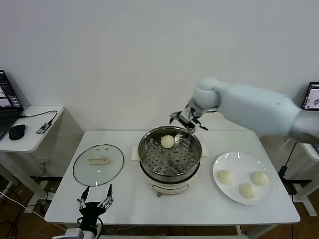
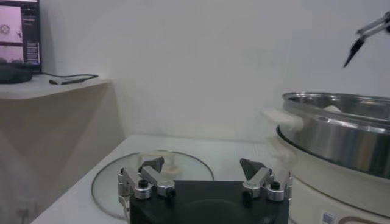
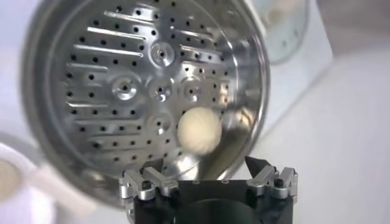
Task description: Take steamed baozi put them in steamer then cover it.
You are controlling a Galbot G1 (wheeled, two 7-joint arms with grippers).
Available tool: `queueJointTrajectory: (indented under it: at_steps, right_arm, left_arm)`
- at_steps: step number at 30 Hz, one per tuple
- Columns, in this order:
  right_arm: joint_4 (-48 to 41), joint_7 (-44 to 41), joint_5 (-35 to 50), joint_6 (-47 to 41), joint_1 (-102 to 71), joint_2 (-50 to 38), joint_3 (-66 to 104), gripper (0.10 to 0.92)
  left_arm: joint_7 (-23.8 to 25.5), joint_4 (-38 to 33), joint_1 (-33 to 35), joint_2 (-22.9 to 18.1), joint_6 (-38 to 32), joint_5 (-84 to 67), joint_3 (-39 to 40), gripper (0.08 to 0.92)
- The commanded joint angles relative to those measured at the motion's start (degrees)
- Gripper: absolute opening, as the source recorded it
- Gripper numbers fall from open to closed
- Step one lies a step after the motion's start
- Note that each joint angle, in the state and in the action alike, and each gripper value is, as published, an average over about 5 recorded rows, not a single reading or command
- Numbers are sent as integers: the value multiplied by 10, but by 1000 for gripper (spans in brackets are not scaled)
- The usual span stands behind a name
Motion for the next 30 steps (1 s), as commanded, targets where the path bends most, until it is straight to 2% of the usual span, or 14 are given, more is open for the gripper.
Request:
queueJointTrajectory:
  at_steps: [1,7,13,22,30]
  right_arm:
    - [157,-29,114,-177,69,-180,-24,823]
    - [189,-28,74,-185,33,-282,-20,823]
    - [179,-23,7,-181,-125,-327,81,823]
    - [135,-26,-95,-151,-331,-327,221,823]
    - [105,-13,-115,-149,-419,-295,272,823]
  left_arm:
    - [0,-3,0,3,1,0,1,823]
    - [1,-2,-2,8,2,5,8,823]
    - [1,-1,-3,15,2,6,7,823]
    - [1,3,-4,8,6,11,6,823]
    - [2,4,-4,7,7,13,3,823]
